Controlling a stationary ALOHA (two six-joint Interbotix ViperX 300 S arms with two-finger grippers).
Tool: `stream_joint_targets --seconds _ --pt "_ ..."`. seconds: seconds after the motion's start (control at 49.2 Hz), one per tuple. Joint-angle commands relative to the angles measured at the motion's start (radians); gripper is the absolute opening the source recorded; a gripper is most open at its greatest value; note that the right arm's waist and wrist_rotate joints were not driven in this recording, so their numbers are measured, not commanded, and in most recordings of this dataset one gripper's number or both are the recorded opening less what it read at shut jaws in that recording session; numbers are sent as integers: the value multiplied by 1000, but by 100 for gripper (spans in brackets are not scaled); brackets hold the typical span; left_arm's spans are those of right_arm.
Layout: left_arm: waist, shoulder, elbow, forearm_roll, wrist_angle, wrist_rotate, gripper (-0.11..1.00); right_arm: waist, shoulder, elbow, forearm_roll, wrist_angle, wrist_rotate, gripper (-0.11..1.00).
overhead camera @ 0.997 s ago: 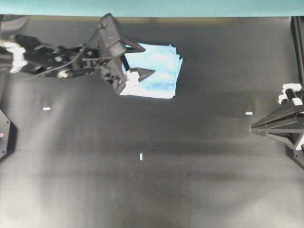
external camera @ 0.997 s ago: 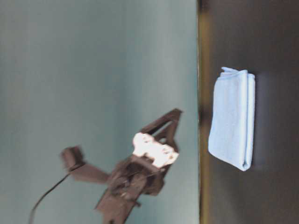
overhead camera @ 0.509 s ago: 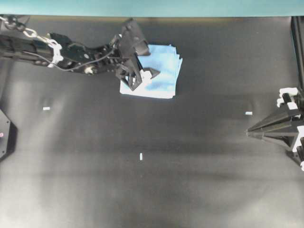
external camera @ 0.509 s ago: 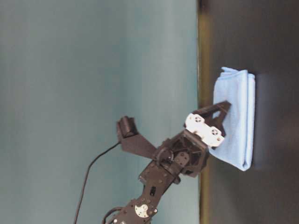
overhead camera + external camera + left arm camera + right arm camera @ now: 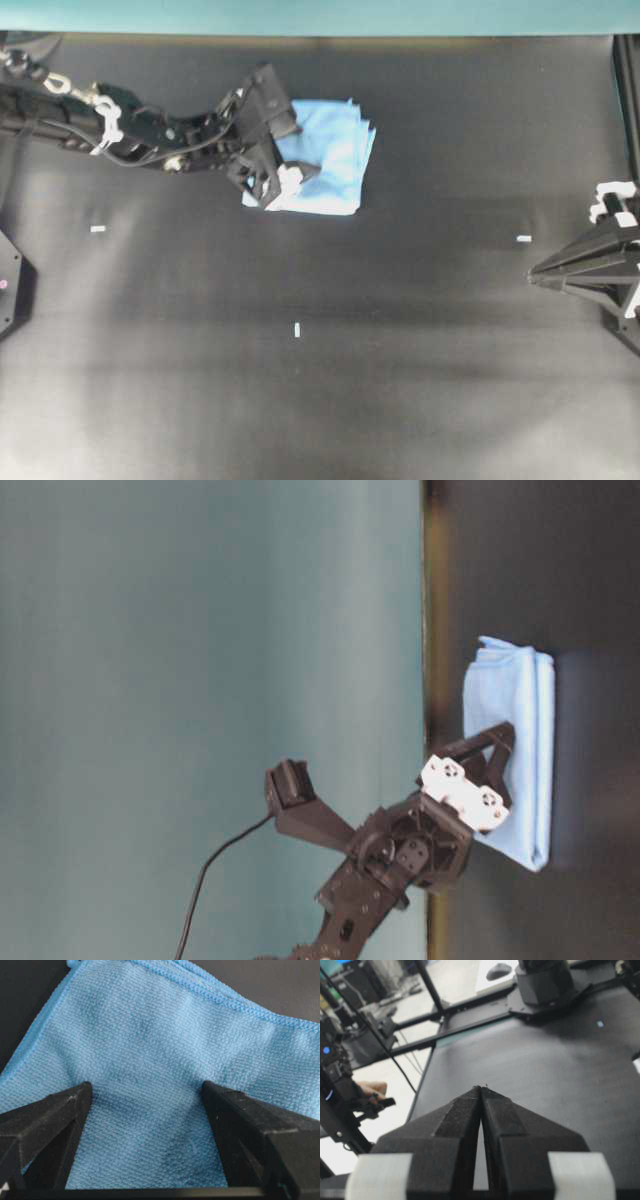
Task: Push a blue cloth with the left arm to wipe the desk.
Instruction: 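Drag the blue cloth with the left gripper toward the near-left table area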
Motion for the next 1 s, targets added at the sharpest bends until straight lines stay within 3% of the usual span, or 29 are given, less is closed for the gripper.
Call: stream_joint_targets --seconds 0.0,0.488,0.976 --pt "-37 -28 43 3 -15 0 86 0 -3 -3 0 2 0 0" --pt "-275 -199 288 3 -97 -18 86 0 -20 5 0 21 -2 0" --pt "-598 -288 396 3 -66 -20 86 -2 -23 2 0 17 -2 0"
